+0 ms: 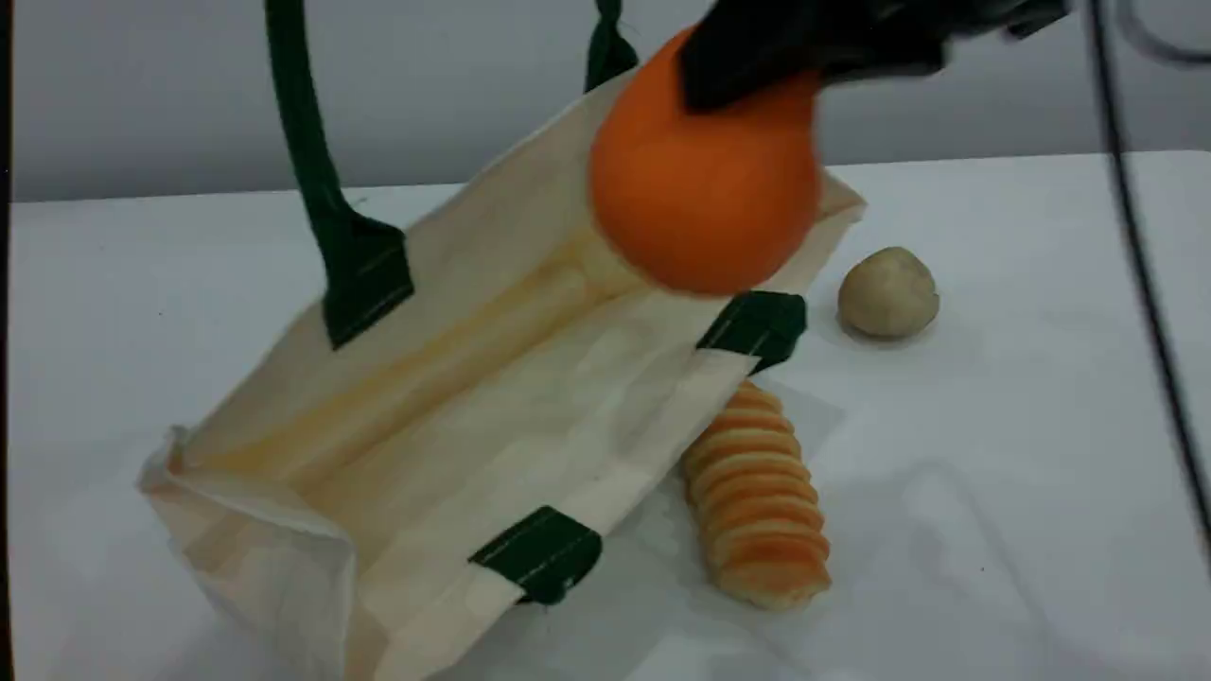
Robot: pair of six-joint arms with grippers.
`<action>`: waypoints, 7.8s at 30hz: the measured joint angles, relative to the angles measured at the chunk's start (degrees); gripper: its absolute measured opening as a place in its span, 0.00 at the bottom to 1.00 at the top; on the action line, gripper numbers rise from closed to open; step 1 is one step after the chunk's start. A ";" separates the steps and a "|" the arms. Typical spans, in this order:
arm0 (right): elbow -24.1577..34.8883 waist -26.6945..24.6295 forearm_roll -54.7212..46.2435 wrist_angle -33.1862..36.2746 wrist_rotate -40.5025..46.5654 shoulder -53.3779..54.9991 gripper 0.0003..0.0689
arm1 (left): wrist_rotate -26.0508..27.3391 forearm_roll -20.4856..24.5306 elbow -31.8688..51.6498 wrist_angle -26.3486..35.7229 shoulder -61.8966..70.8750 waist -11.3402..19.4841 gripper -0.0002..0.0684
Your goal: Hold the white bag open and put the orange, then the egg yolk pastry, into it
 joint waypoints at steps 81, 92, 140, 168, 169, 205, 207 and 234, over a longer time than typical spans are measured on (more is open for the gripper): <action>-16.67 6.30 37.36 -4.20 -40.01 30.64 0.41 | -0.54 -0.08 -1.74 1.17 -0.28 0.05 0.10; -15.21 6.30 33.70 -4.60 -36.26 27.37 0.72 | -0.37 0.30 -1.69 1.28 -0.28 0.05 0.10; -12.96 -27.75 28.42 0.76 -35.64 32.81 0.69 | -0.81 4.32 -1.69 1.27 -0.28 0.10 0.10; -21.82 -27.35 28.66 -1.21 -37.29 46.57 0.69 | -3.46 4.31 -1.69 1.27 -0.28 0.10 0.10; -21.82 -27.39 28.66 -0.88 -37.29 46.91 0.69 | -3.54 4.31 -1.69 1.27 -0.28 0.10 0.10; -20.82 -31.43 -9.45 19.72 -6.70 31.75 0.31 | -3.79 4.72 -1.69 1.27 -0.28 0.10 0.10; -20.54 -31.43 -12.48 20.54 -4.21 29.44 0.31 | -3.79 4.72 -1.69 1.27 -0.28 0.10 0.10; 8.05 -13.18 16.22 2.31 -18.29 3.85 0.31 | -2.04 3.08 -1.69 1.27 -0.28 0.10 0.10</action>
